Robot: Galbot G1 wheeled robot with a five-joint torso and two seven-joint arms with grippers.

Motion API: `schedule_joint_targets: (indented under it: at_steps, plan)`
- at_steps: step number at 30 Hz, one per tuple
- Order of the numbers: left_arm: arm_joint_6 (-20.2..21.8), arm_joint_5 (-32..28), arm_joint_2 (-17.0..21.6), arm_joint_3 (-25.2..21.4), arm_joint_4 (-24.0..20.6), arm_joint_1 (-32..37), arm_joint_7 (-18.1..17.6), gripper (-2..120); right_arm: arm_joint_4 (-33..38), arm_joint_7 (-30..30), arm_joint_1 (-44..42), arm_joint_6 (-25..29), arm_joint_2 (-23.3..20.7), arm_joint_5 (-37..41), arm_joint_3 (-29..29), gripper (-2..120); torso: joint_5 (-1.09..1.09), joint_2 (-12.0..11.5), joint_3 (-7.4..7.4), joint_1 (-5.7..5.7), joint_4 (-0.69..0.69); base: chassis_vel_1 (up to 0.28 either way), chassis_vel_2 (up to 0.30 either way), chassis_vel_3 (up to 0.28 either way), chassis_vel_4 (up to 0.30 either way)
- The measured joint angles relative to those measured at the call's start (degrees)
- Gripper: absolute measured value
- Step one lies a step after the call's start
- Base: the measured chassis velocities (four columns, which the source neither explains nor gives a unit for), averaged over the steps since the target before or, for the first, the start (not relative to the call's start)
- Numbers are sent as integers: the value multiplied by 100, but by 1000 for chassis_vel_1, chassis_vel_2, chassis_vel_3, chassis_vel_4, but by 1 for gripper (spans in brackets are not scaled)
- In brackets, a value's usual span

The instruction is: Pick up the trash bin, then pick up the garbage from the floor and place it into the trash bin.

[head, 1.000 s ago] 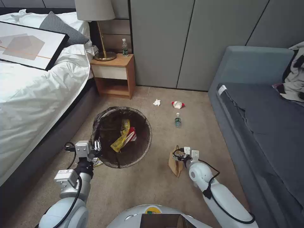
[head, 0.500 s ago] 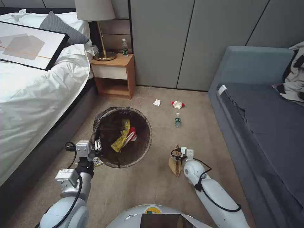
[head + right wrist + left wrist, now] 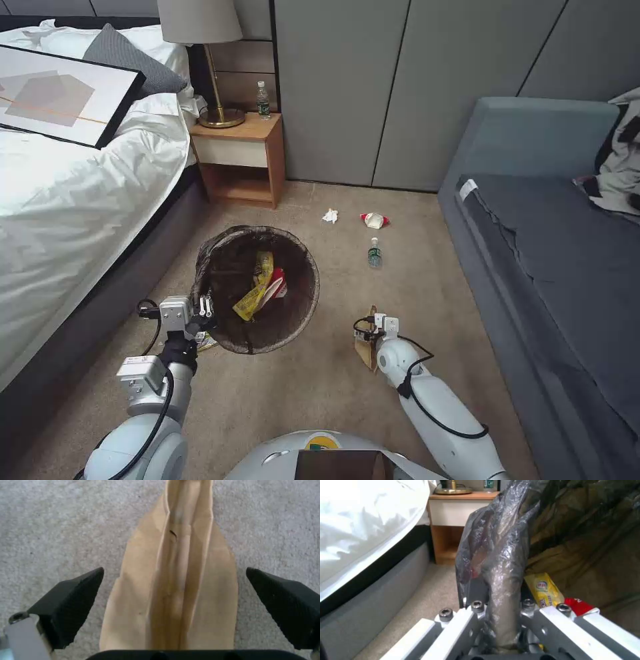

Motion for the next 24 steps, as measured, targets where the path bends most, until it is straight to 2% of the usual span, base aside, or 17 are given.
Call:
schedule_joint_targets:
  at_steps: [4, 8, 9, 13, 14, 18, 19, 24]
  plan:
    - [0, 1, -6, 12, 5, -4, 0, 3, -41, -72, -9, 19, 13, -9, 25, 90, 0, 0, 0, 0, 0, 0, 0, 0, 0]
    - [0, 5, -12, 18, 7, -8, 0, 3, -89, -144, -21, 62, 34, -10, 36, 74, 0, 0, 0, 0, 0, 0, 0, 0, 0]
    - [0, 5, -12, 18, 7, -8, 0, 3, -89, -144, -21, 62, 34, -10, 36, 74, 0, 0, 0, 0, 0, 0, 0, 0, 0]
    - [0, 5, -10, 4, 7, -5, 0, 3, -159, -204, -21, 67, 64, -10, 102, 54, -1, 0, 0, 0, -1, 0, 0, 0, 0]
    - [0, 5, -10, 4, 7, -5, 0, 3, -159, -204, -21, 67, 64, -10, 102, 54, -1, 0, 0, 0, -1, 0, 0, 0, 0]
    - [0, 5, -8, 11, 4, -5, -1, 3, -223, -225, -14, 93, 106, 1, 161, 37, -1, 0, 0, 0, 0, 0, 0, 0, 0]
    - [0, 5, -8, 11, 4, -5, -1, 3, -223, -225, -14, 93, 106, 1, 161, 37, -1, 0, 0, 0, 0, 0, 0, 0, 0]
    - [0, 5, 1, 35, 2, -17, 2, 3, -201, -243, -37, 129, 95, 15, 177, 14, 2, 0, -1, 0, 2, 0, 0, 0, 0]
